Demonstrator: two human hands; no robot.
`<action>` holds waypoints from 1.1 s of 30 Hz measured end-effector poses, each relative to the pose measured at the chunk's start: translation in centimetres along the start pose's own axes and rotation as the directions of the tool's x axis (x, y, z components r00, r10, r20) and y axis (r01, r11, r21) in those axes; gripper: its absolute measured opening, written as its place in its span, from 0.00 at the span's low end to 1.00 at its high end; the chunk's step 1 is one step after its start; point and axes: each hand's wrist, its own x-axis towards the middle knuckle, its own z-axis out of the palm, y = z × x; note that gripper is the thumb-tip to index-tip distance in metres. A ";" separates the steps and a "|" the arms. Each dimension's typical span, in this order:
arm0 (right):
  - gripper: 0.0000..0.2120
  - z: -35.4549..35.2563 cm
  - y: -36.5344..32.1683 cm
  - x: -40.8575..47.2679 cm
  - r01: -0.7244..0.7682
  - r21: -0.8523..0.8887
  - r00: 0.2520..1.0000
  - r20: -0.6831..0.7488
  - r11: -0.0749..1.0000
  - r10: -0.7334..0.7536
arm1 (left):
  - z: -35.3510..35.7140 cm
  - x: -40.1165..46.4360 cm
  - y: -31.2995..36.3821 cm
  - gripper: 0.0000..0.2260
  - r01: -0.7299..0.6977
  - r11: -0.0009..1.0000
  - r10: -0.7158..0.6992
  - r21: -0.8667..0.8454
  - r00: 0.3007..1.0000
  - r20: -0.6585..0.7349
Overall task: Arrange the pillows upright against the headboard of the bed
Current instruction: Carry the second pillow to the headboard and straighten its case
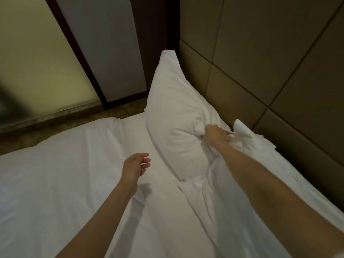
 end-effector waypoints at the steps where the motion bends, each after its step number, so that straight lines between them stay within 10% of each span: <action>1: 0.14 -0.5 -0.7 0.4 0.034 0.090 0.997 -0.074 0.995 -0.028 | -0.3 0.1 -0.1 0.10 -0.005 1.000 0.005 -0.002 1.000 -0.002; 11: 0.09 -11.0 -9.2 5.0 0.265 0.431 0.873 -0.487 0.863 -0.024 | -1.5 1.1 3.4 0.11 -0.004 1.000 0.003 -0.008 0.996 -0.084; 18: 0.16 -14.2 -14.6 3.8 0.464 0.678 0.802 -0.594 0.569 0.054 | -0.7 1.6 4.3 0.11 -0.051 0.999 0.051 0.007 0.996 -0.069; 21: 0.08 -12.3 -13.4 3.4 0.521 0.436 0.748 -0.647 0.734 -0.147 | -0.7 1.9 4.2 0.10 -0.042 0.999 0.043 0.005 0.996 -0.073; 24: 0.06 -7.0 -9.2 2.6 0.509 0.005 0.805 -0.359 0.861 -0.473 | -0.2 1.9 2.7 0.11 -0.032 0.999 0.032 -0.001 0.997 -0.075; 27: 0.17 -1.4 -5.1 0.7 0.488 -0.189 0.872 0.156 0.852 -0.465 | 0.6 1.5 0.8 0.12 -0.034 0.999 0.034 0.001 0.998 -0.043; 33: 0.47 -1.2 -0.7 0.4 0.125 0.082 0.989 0.064 0.989 -0.131 | 1.1 1.7 -1.4 0.12 -0.027 0.999 0.028 0.028 0.999 -0.034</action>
